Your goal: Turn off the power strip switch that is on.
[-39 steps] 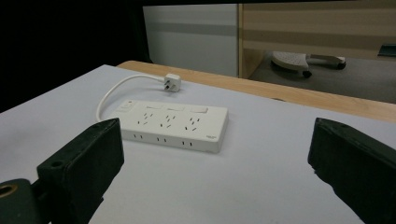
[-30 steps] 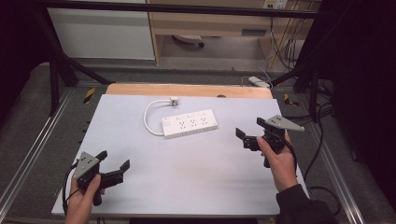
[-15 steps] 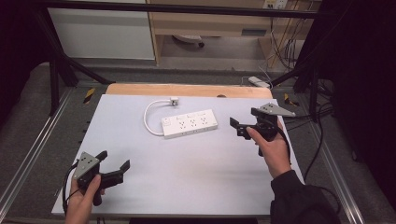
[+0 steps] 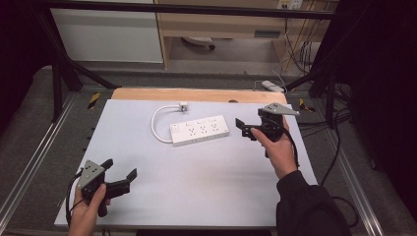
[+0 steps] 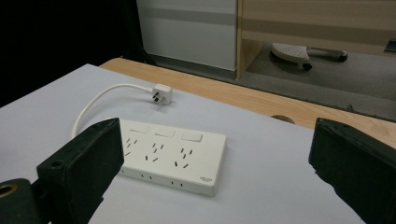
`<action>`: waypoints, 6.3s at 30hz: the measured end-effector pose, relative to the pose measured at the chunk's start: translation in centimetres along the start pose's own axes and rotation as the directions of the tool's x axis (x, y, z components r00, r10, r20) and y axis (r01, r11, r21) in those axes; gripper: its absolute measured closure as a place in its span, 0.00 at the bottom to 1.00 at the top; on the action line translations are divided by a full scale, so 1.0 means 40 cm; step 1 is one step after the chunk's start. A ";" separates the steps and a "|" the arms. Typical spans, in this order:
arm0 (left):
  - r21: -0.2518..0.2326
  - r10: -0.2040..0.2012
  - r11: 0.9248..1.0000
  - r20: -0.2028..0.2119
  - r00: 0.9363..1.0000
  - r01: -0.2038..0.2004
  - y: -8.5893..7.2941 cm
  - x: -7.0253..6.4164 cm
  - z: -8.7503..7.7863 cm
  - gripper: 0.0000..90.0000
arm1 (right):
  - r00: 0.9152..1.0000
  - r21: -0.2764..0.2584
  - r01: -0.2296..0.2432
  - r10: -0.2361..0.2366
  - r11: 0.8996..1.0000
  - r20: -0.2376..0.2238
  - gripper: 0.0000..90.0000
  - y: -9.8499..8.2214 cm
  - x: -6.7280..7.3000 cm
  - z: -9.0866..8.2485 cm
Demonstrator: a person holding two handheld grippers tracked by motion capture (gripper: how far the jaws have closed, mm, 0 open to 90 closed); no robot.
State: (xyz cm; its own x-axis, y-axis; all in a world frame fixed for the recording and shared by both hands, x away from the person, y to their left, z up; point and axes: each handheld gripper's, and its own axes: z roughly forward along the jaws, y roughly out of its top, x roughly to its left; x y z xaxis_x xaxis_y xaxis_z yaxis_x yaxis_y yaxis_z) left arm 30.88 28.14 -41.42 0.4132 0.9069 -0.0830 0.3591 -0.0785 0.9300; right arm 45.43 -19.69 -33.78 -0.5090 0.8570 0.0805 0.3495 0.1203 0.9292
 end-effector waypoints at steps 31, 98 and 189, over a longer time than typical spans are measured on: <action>-0.004 0.001 1.000 0.012 1.000 -0.001 0.000 0.003 0.002 0.06 | 0.996 -0.063 0.079 -0.082 0.995 -0.047 0.86 0.048 0.030 0.115; 0.012 0.000 1.000 0.009 1.000 0.000 0.004 0.005 0.014 0.06 | 1.000 0.122 0.021 -0.023 0.992 0.016 1.00 -0.020 0.016 0.384; 0.020 0.018 1.000 0.020 1.000 -0.018 0.003 -0.001 0.016 0.06 | 0.999 0.199 0.009 -0.017 0.980 0.038 1.00 -0.100 0.021 0.428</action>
State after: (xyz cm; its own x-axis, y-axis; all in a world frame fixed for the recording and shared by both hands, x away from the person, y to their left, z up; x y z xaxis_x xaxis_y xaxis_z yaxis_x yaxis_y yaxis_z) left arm 31.45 27.84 -41.52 0.4361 0.8969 -0.0736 0.3687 -0.1034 0.9238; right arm 57.06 -10.87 -43.61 -0.4846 0.8733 0.0510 0.4948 0.2255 0.8392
